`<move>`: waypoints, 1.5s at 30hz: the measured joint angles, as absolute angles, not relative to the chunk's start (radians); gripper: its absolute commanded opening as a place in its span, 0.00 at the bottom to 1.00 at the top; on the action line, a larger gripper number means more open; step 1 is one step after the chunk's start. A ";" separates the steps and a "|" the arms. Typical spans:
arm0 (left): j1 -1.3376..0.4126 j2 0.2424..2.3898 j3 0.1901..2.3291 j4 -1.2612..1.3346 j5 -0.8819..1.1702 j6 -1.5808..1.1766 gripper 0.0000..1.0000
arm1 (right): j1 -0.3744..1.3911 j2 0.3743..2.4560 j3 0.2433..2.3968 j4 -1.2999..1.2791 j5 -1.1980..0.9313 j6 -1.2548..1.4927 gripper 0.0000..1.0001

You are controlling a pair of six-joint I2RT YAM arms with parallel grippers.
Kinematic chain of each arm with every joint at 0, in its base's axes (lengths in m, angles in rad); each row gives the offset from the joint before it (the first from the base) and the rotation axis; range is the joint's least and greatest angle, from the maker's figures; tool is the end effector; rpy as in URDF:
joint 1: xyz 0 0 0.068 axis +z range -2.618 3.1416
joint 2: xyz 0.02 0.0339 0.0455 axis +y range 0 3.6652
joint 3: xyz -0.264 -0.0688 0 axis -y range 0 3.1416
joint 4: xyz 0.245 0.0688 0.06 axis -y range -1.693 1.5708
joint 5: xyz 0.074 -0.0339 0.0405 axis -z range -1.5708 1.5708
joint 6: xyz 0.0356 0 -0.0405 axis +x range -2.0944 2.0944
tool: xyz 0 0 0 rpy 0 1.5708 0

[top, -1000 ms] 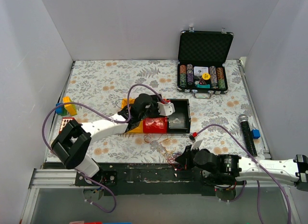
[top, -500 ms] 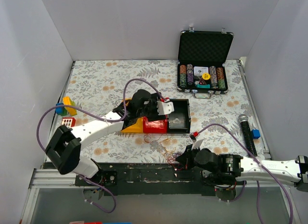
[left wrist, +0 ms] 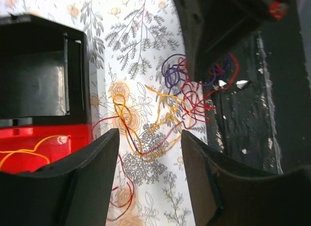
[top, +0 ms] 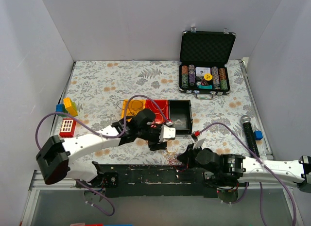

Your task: Untangle the cables

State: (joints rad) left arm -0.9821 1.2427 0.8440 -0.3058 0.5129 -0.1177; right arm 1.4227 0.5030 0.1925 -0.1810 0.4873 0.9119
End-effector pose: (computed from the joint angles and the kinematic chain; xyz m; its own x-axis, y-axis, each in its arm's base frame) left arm 0.1321 -0.2293 0.2556 -0.4666 0.5146 -0.7193 0.8836 0.2349 -0.4051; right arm 0.0362 0.1294 0.1733 -0.6855 0.1401 -0.7145 -0.4427 0.6989 0.5618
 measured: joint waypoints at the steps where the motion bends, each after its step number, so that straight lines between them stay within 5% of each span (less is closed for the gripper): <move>1: -0.982 1.279 0.844 -0.299 0.508 -0.146 0.44 | 1.423 0.514 0.193 -0.179 0.488 0.912 0.01; 23: -1.010 1.520 0.861 -0.071 0.392 -0.234 0.42 | 1.423 0.509 0.086 -0.079 0.472 0.913 0.01; 29: -1.021 1.562 0.890 -0.074 0.382 -0.214 0.01 | 1.423 0.511 0.067 -0.064 0.468 0.913 0.01; 45: -1.025 1.319 1.060 -0.308 0.357 -0.307 0.00 | 1.423 0.611 0.067 -0.029 0.449 0.921 0.01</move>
State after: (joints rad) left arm -1.0252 1.3186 1.0599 -0.3084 0.3569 -0.3073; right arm 1.4235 0.6106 0.0666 -0.0292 0.4488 0.9207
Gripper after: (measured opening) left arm 0.024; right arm 0.023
